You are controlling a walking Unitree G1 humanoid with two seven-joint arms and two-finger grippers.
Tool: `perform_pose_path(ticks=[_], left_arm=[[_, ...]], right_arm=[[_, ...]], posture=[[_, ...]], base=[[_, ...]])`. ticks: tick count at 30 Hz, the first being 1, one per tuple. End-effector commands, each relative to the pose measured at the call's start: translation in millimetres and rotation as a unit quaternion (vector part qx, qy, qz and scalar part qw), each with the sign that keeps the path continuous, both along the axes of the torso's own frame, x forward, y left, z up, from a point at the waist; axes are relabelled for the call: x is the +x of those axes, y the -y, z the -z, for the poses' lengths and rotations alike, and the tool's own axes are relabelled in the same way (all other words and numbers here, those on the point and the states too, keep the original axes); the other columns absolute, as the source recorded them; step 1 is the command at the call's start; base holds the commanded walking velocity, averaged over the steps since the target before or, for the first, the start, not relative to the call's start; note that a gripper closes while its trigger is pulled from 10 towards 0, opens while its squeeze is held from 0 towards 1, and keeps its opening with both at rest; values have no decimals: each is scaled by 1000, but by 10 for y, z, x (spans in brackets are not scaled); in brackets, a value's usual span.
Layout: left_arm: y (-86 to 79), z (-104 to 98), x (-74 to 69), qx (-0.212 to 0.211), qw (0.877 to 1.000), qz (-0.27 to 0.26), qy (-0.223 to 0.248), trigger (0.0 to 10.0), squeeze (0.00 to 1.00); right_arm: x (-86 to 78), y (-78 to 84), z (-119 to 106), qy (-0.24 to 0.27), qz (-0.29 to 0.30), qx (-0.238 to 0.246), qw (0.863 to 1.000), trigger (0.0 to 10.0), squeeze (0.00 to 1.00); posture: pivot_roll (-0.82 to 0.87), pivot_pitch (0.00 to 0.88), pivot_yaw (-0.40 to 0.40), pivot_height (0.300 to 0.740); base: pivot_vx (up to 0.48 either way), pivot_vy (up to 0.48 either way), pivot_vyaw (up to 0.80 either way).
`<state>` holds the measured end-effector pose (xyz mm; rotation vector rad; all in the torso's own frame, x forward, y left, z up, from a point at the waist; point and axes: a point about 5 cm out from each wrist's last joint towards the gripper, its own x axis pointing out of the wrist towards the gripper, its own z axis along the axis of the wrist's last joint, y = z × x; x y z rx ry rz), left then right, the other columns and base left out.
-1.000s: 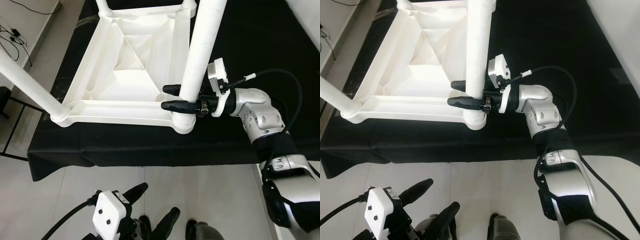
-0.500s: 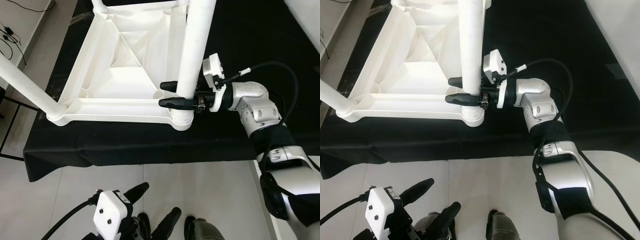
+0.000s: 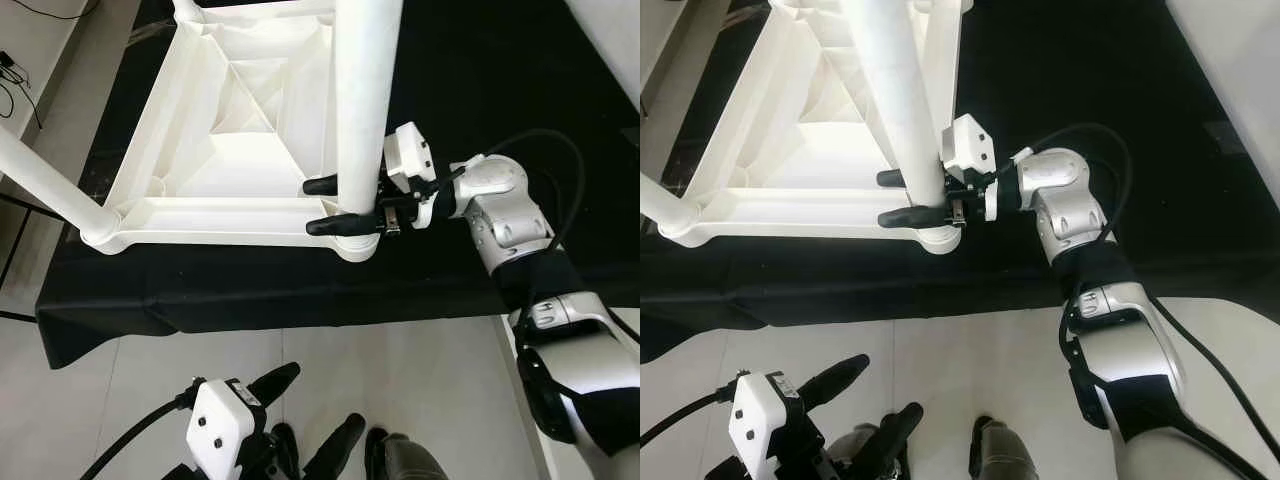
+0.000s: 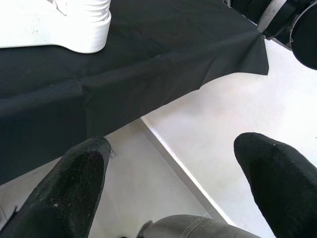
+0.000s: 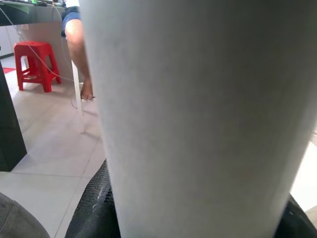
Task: Building children table
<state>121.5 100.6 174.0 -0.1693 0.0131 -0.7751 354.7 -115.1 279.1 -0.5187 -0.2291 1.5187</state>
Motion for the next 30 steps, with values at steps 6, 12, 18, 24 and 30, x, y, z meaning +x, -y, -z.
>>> perform_pose_path(ticks=[6,12,18,24,30], left_arm=[[5,29,-27,9,1000,8,-12,10000,0],[9,31,-23,9,1000,7,-11,10000,0],[10,35,-18,8,1000,7,-11,10000,0],[13,42,-18,8,1000,8,-11,10000,0],[8,51,-32,10,1000,6,-11,10000,0]], right_arm=[[31,51,396,-81,19,-72,994,10000,0],[180,20,340,-112,102,-23,988,10000,0],[266,32,332,-118,175,19,977,10000,0],[320,122,432,-114,279,36,953,10000,0],[238,494,660,-80,643,183,740,10000,0]], posture=[[38,383,58,740],[38,382,56,740],[33,377,57,740],[26,370,41,740],[18,364,20,740]], base=[[0,0,0],[0,0,0],[0,0,0],[0,0,0],[0,0,0]])
